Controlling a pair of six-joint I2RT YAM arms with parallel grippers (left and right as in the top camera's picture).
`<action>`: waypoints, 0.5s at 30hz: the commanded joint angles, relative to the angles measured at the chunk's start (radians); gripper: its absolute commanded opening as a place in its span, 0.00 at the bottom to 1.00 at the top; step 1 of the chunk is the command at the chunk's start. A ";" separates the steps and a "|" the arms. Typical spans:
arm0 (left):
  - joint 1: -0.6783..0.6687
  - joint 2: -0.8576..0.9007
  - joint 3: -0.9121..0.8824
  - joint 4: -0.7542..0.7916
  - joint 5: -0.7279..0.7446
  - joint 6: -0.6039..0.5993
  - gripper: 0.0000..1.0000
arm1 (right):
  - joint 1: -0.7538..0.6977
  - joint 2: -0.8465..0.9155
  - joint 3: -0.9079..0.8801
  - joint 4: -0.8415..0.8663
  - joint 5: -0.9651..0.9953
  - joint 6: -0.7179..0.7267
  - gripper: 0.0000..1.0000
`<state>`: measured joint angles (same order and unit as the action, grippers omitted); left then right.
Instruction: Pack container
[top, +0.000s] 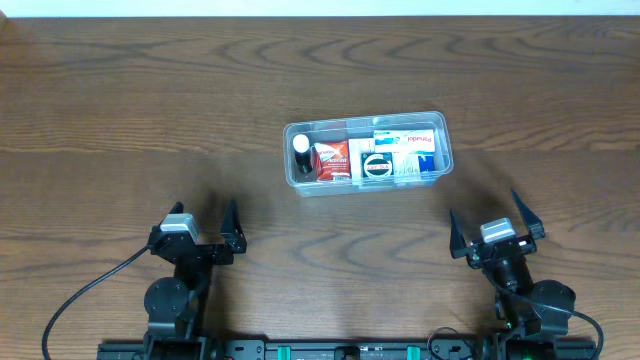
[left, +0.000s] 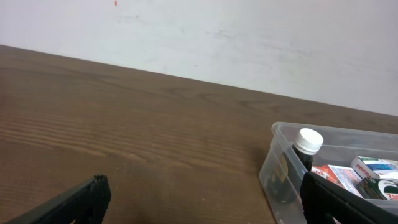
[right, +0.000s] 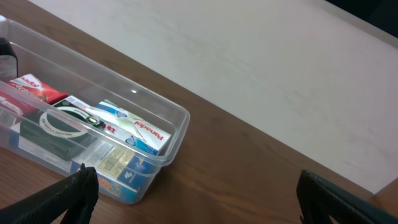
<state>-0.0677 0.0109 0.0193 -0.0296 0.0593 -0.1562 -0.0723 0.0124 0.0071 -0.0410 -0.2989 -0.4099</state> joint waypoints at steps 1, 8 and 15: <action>-0.003 -0.007 -0.015 -0.037 -0.008 0.011 0.98 | 0.009 -0.007 -0.002 -0.005 0.007 -0.010 0.99; -0.002 -0.007 -0.015 -0.037 -0.008 0.011 0.98 | 0.009 -0.007 -0.002 -0.005 0.007 -0.010 0.99; 0.060 -0.007 -0.015 -0.037 -0.008 0.011 0.98 | 0.009 -0.007 -0.002 -0.005 0.007 -0.010 0.99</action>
<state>-0.0364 0.0109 0.0193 -0.0296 0.0593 -0.1562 -0.0723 0.0124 0.0071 -0.0410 -0.2985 -0.4099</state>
